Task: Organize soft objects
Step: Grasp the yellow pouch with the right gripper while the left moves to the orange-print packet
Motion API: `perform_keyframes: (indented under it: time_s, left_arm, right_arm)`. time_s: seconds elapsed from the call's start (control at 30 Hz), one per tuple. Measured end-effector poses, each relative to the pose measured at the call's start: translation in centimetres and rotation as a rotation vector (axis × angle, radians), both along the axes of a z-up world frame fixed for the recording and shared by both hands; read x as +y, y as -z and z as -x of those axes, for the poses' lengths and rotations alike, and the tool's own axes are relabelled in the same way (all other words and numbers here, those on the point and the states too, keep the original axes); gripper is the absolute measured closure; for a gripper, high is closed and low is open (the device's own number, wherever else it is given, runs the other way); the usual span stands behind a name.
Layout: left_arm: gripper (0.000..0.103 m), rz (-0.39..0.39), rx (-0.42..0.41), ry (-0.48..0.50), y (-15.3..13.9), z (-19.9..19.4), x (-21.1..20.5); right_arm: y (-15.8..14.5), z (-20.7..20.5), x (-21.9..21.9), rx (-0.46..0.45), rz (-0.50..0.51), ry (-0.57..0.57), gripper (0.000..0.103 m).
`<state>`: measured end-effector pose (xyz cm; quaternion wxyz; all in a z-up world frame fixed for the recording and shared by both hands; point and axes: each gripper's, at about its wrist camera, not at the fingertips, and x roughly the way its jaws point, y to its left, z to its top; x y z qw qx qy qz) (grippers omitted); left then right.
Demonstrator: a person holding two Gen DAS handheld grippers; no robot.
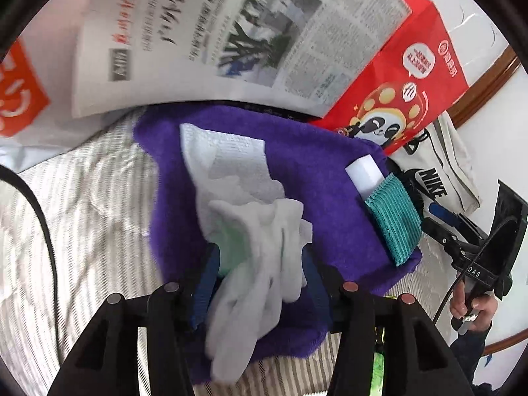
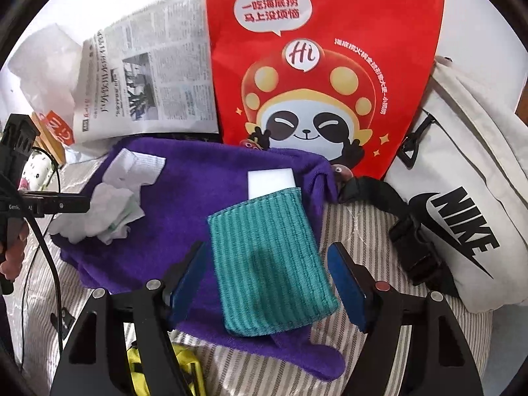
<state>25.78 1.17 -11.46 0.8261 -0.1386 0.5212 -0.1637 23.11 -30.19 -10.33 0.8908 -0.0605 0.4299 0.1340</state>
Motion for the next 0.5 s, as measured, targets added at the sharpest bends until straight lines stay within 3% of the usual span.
perform_keyframes:
  time_s: [0.33,0.5]
  left_arm:
    - [0.050,-0.019,-0.045,-0.067,-2.4,5.0,3.1]
    - [0.050,-0.042,-0.080,-0.043,-3.3,8.1,2.4]
  right_arm:
    - [-1.2,3.6,0.2,-0.012,-0.007,-0.001,0.029]
    - [-1.5,6.2,0.2,-0.005,-0.030,0.004,0.029]
